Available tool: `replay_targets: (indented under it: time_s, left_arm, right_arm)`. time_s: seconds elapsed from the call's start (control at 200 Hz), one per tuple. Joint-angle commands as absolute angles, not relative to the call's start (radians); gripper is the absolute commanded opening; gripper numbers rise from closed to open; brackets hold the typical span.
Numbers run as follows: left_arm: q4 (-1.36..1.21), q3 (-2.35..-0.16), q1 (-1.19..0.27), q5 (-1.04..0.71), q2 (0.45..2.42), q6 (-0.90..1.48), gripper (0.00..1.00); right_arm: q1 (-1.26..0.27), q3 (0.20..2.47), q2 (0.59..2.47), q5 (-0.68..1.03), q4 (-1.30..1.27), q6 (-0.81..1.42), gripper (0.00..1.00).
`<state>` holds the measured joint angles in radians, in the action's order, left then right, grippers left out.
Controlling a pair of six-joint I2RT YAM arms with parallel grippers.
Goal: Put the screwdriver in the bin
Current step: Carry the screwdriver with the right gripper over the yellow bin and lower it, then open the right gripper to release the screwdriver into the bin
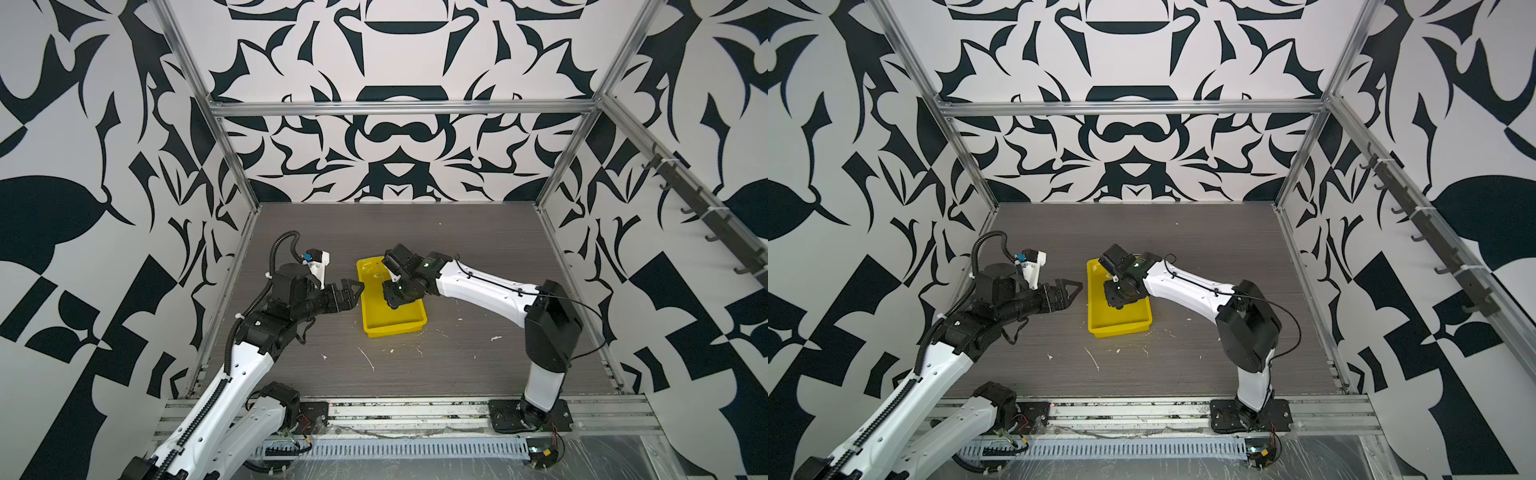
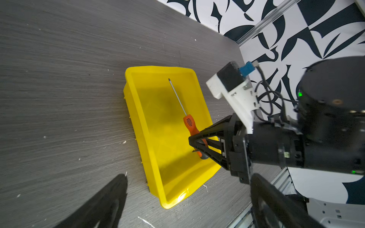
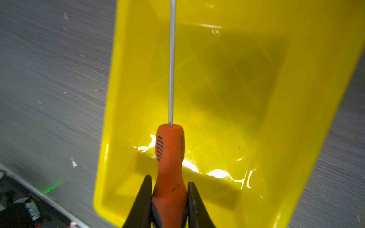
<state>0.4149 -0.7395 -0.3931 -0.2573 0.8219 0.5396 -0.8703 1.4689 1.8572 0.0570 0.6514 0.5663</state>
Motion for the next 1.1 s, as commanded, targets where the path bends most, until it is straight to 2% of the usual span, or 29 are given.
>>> replay_targets:
  time_s: [0.0,0.395,0.705,0.765,0.96,1.095]
  left_arm:
    - [0.436,-0.723,-0.396,-0.244,0.803,0.554,0.99]
    - [0.448,-0.706,-0.397,-0.232,0.786,0.54,0.99]
    - [0.467,-0.7,-0.396,-0.216,0.779,0.515,0.99]
    - [0.47,-0.697,-0.396,-0.211,0.775,0.512,0.99]
    - [0.475,-0.7,-0.396,-0.199,0.774,0.502,0.99]
    - [0.471,-0.71,-0.397,-0.199,0.791,0.492,0.99]
  right_arm:
    - [-0.873,1.443,1.858,0.069,0.595,0.574,0.0]
    - [-0.877,1.425,1.968,0.069,0.531,0.575,0.0]
    - [-0.877,1.438,2.005,0.065,0.506,0.577,0.11]
    - [-0.877,1.434,1.997,0.06,0.498,0.58,0.15]
    - [-0.879,1.461,1.941,0.03,0.514,0.575,0.4]
    - [-0.883,1.48,1.871,-0.003,0.54,0.564,0.54]
